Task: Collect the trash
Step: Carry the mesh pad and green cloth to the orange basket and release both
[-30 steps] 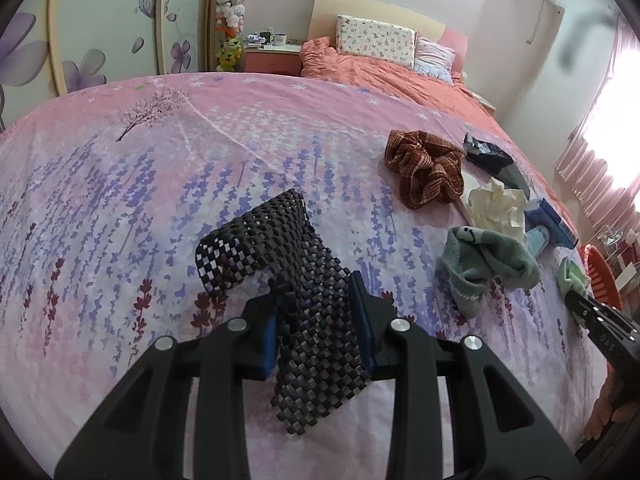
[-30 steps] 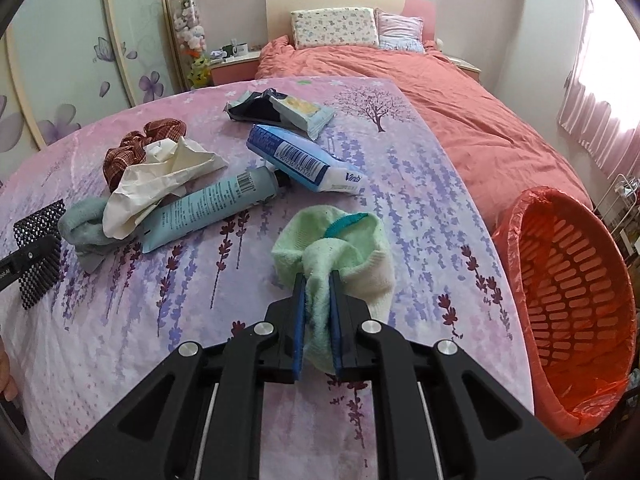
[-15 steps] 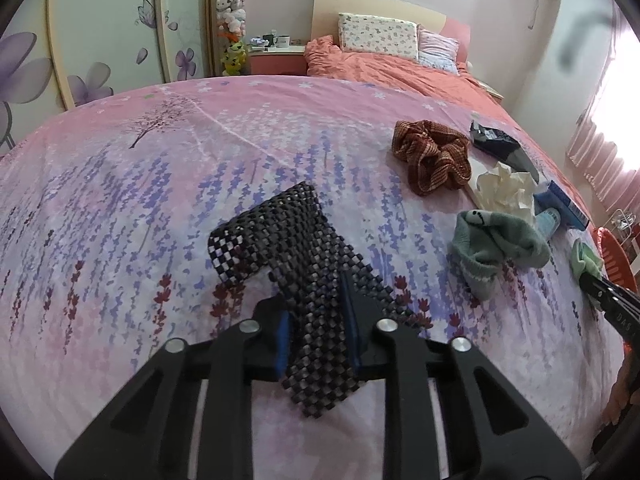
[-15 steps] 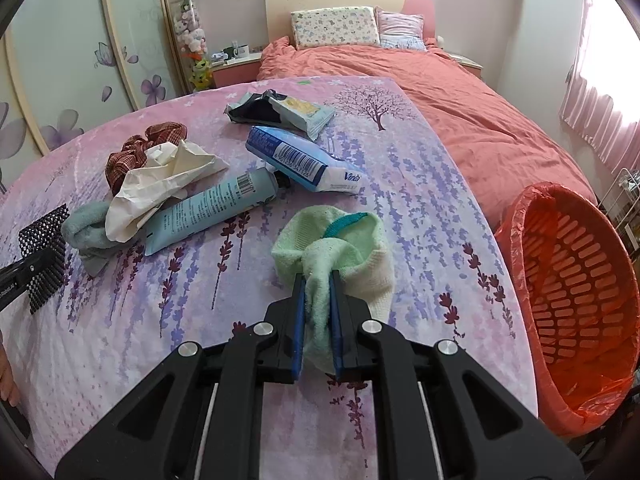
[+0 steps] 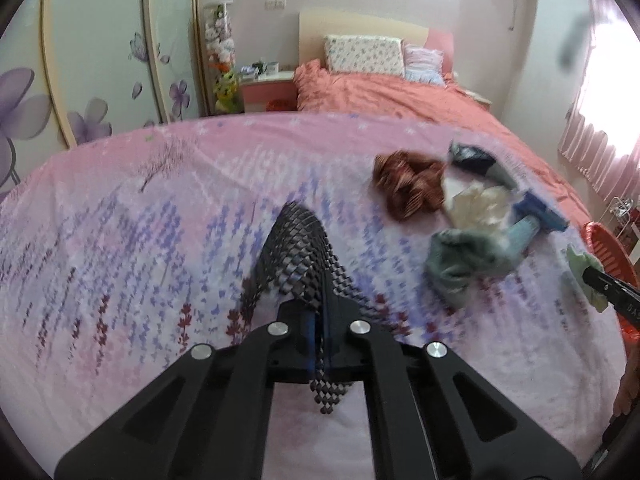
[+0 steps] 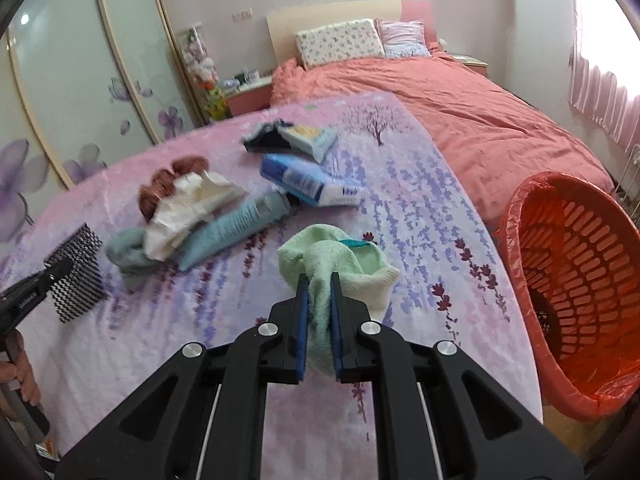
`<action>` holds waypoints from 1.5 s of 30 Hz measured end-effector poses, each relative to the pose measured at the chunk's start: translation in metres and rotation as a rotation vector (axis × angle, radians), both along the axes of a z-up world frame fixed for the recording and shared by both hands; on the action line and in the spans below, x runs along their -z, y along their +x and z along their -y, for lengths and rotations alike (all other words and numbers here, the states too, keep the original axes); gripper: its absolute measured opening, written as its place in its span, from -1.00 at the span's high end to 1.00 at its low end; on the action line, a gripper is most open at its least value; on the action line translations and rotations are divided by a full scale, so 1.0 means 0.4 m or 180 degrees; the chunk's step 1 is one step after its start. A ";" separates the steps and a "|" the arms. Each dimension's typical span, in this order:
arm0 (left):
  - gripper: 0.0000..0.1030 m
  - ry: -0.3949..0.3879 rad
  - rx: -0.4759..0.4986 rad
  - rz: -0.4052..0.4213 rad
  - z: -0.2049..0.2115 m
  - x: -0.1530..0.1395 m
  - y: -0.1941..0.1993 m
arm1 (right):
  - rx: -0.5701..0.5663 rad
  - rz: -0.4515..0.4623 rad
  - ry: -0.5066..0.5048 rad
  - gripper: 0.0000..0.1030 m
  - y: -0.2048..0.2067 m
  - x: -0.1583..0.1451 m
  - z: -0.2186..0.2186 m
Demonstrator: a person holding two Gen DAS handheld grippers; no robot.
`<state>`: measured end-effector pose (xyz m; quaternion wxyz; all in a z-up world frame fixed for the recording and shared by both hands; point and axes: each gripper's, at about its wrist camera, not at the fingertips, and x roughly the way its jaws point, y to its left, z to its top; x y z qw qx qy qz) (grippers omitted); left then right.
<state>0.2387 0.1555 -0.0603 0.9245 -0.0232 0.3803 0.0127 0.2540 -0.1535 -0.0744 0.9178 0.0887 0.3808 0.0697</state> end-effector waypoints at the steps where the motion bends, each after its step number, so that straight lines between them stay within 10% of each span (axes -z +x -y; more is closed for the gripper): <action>1: 0.93 -0.0005 0.0031 0.0049 0.008 -0.016 -0.006 | 0.0009 0.0049 0.0044 0.81 -0.009 -0.015 0.006; 25: 0.93 -0.0241 0.1248 0.0718 0.407 -0.298 -0.107 | 0.0476 0.0759 0.0036 0.81 -0.169 -0.208 0.209; 45: 0.93 -0.0417 0.2371 0.0496 0.965 -0.220 -0.035 | 0.1240 0.0715 0.0309 0.81 -0.149 -0.153 0.531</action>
